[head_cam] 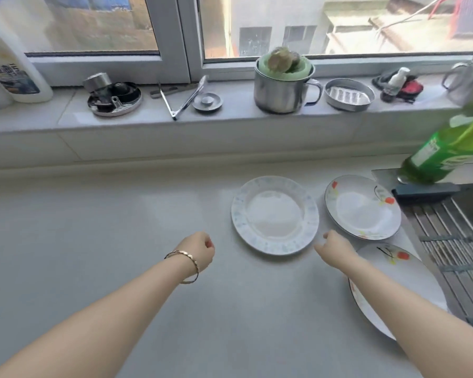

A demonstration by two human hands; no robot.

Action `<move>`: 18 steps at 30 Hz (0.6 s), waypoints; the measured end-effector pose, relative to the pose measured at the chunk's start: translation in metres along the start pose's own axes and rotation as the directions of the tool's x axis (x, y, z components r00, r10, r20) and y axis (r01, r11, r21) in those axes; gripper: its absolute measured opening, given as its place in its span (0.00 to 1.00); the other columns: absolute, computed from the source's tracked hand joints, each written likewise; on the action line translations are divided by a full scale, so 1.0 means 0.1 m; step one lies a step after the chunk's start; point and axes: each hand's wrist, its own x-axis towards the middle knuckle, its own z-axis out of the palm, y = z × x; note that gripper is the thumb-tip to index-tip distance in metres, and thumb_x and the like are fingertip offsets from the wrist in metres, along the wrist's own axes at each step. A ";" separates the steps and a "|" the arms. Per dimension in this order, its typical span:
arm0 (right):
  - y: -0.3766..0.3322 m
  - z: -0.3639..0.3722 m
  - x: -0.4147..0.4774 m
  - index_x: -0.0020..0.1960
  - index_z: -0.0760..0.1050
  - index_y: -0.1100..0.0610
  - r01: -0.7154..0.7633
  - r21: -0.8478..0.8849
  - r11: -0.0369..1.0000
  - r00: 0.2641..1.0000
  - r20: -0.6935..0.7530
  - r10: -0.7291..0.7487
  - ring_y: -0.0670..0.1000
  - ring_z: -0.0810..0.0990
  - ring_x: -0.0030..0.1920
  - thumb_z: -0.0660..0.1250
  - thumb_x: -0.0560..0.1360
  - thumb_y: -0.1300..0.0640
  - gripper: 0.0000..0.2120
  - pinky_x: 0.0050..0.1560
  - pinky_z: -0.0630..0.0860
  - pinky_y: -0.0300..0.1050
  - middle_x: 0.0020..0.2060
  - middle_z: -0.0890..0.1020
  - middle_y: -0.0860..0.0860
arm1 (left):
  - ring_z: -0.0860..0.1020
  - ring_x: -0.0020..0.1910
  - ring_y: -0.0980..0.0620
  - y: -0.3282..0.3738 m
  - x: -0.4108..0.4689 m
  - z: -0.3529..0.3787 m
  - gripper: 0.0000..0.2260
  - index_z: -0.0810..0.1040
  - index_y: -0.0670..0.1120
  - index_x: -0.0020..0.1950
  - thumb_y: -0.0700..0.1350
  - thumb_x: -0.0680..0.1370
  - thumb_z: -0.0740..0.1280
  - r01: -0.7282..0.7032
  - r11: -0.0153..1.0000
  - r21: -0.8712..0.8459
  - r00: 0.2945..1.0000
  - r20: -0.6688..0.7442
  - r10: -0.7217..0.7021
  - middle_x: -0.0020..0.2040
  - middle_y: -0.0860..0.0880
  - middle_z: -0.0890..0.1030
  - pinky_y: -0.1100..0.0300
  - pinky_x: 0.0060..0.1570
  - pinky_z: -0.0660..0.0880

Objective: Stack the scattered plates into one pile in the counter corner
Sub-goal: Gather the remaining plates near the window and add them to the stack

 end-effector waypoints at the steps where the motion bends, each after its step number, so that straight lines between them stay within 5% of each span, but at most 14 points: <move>1: 0.02 -0.01 0.13 0.53 0.71 0.65 -0.052 0.078 0.996 0.999 0.003 0.052 0.59 0.77 0.54 0.60 0.78 0.58 0.10 0.54 0.72 0.48 0.54 0.77 0.63 | 0.78 0.42 0.47 0.02 0.06 0.02 0.09 0.71 0.49 0.38 0.40 0.76 0.57 0.011 1.000 0.020 1.000 0.001 -0.011 0.36 0.51 0.78 0.59 0.43 0.73; 4: 0.02 0.06 0.44 0.36 0.68 0.60 -0.198 0.455 0.868 0.980 0.090 0.177 0.54 0.74 0.29 0.61 0.77 0.60 0.11 0.32 0.72 0.44 0.31 0.74 0.57 | 0.77 0.39 0.48 0.02 0.20 0.05 0.11 0.70 0.51 0.36 0.40 0.76 0.57 0.066 0.997 0.029 0.998 0.001 -0.066 0.34 0.53 0.78 0.61 0.36 0.70; 8: -0.06 0.20 0.67 0.45 0.74 0.64 -0.242 0.675 0.697 0.968 0.118 0.222 0.57 0.78 0.36 0.66 0.73 0.60 0.06 0.29 0.77 0.45 0.37 0.78 0.58 | 0.76 0.31 0.52 -0.05 0.32 0.02 0.11 0.71 0.49 0.36 0.39 0.77 0.58 0.134 0.990 -0.036 0.991 -0.002 -0.135 0.32 0.52 0.79 0.64 0.30 0.68; 11: -0.03 0.29 0.74 0.48 0.77 0.66 -0.242 0.758 0.605 0.962 0.107 0.250 0.58 0.80 0.43 0.69 0.71 0.62 0.08 0.45 0.80 0.52 0.42 0.79 0.60 | 0.77 0.33 0.51 -0.13 0.35 -0.03 0.11 0.71 0.50 0.36 0.39 0.77 0.58 0.166 0.985 -0.053 0.986 -0.008 -0.167 0.33 0.51 0.79 0.64 0.32 0.70; 13: 0.00 0.32 0.73 0.42 0.75 0.62 -0.218 0.800 0.560 0.968 0.103 0.230 0.57 0.79 0.42 0.68 0.73 0.64 0.03 0.52 0.78 0.54 0.43 0.79 0.59 | 0.78 0.34 0.50 -0.18 0.34 -0.07 0.11 0.71 0.50 0.36 0.40 0.77 0.58 0.175 0.983 -0.062 0.984 -0.013 -0.176 0.34 0.51 0.80 0.63 0.33 0.71; 18: 0.01 0.31 0.56 0.41 0.73 0.61 -0.136 0.899 0.416 0.989 0.097 0.115 0.51 0.78 0.35 0.65 0.74 0.69 0.06 0.28 0.80 0.38 0.36 0.78 0.54 | 0.80 0.39 0.48 -0.34 0.22 -0.21 0.12 0.71 0.52 0.35 0.41 0.77 0.58 0.173 0.985 -0.017 0.984 -0.043 -0.174 0.33 0.55 0.79 0.59 0.41 0.76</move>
